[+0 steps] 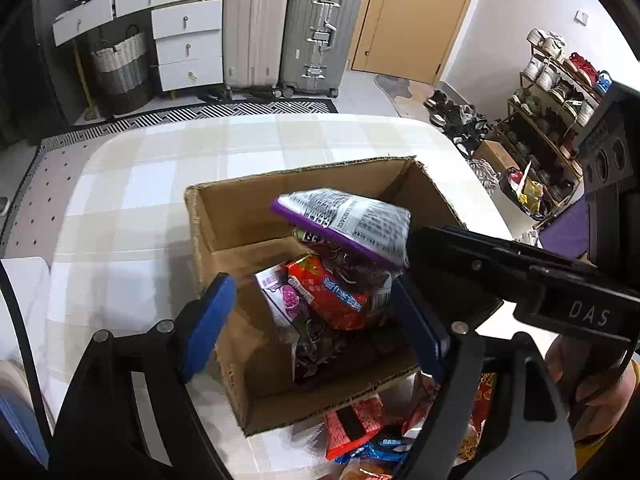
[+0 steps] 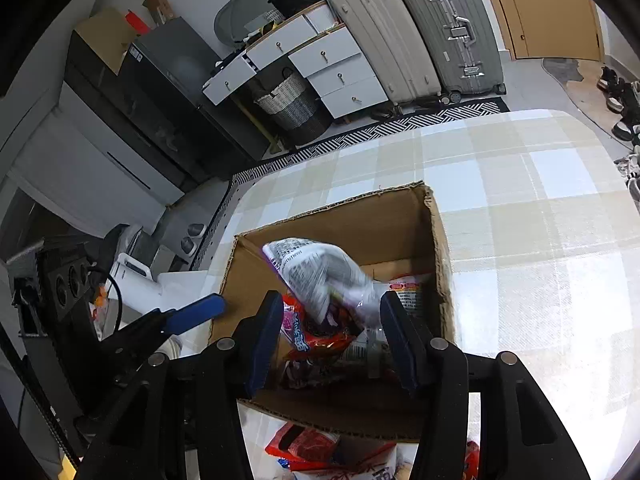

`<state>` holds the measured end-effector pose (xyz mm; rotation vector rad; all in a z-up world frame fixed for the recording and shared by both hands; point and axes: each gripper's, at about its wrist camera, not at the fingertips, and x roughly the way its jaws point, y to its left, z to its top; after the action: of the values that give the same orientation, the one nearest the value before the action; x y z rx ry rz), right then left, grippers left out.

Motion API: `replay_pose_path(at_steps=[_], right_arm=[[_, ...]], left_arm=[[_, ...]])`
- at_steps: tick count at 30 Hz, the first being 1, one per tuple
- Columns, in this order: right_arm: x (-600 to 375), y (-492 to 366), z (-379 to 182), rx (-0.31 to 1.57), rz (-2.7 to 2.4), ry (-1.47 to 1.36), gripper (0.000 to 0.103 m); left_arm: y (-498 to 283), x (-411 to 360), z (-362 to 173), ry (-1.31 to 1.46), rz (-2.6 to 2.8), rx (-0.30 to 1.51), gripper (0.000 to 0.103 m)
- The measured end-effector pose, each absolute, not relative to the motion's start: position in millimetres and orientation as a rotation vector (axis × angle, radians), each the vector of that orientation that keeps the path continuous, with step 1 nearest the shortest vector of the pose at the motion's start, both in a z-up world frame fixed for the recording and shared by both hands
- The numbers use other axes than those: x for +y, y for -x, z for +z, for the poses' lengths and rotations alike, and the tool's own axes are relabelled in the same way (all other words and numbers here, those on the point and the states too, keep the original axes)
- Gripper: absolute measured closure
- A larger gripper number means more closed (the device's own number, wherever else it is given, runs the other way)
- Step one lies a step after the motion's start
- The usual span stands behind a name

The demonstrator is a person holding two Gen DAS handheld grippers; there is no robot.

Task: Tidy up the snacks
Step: 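Open both tools and withdraw them from the box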

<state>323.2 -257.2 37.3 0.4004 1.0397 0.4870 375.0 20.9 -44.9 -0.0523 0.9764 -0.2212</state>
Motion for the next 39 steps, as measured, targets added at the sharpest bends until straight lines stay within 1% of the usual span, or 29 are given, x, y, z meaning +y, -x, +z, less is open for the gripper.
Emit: replay_pose_path(at_steps=[7, 9, 11, 16, 18, 20, 22, 24, 26, 30, 31, 33, 34, 39], right_arm=[[-266, -308, 56, 1.004, 0.483, -0.426, 0.049], [-267, -298, 67, 0.985, 0.471, -0.411, 0.045], [-269, -287, 78, 0.961, 0.447, -0.389, 0.037], [-275, -251, 108, 0.906, 0.441, -0.368, 0.035], [-277, -230, 122, 0.878, 0.451, -0.358, 0.03], [-279, -211, 135, 0.845, 0.45, -0.337, 0.022], [-281, -193, 146, 0.808, 0.456, -0.32, 0.019], [-279, -172, 157, 0.78, 0.459, -0.292, 0.019], [-277, -151, 165, 0.752, 0.468, -0.263, 0.019], [-281, -99, 182, 0.663, 0.483, -0.236, 0.018], [-282, -90, 185, 0.642, 0.481, -0.222, 0.016], [-283, -67, 190, 0.587, 0.462, -0.182, 0.014], [-286, -54, 191, 0.563, 0.456, -0.166, 0.014], [-292, -8, 189, 0.475, 0.456, -0.13, 0.014]], left_arm=[[-345, 25, -19, 0.05, -0.186, 0.938, 0.024], [-332, 25, -11, 0.049, -0.179, 0.93, 0.023], [-315, 24, -1, 0.042, -0.174, 0.913, 0.023], [-272, 20, 26, 0.028, -0.164, 0.872, 0.022], [-251, 18, 40, 0.023, -0.159, 0.851, 0.022], [-232, 17, 51, 0.013, -0.151, 0.83, 0.022], [-213, 15, 64, -0.005, -0.143, 0.808, 0.021], [-191, 14, 77, -0.006, -0.134, 0.778, 0.02], [-170, 16, 88, 0.009, -0.131, 0.749, 0.017], [-127, 18, 105, 0.027, -0.115, 0.697, 0.015], [-117, 18, 108, 0.027, -0.108, 0.689, 0.011], [-91, 20, 115, 0.028, -0.083, 0.641, 0.007], [-78, 21, 118, 0.028, -0.068, 0.612, 0.001], [-17, 26, 129, 0.028, -0.035, 0.498, 0.001]])
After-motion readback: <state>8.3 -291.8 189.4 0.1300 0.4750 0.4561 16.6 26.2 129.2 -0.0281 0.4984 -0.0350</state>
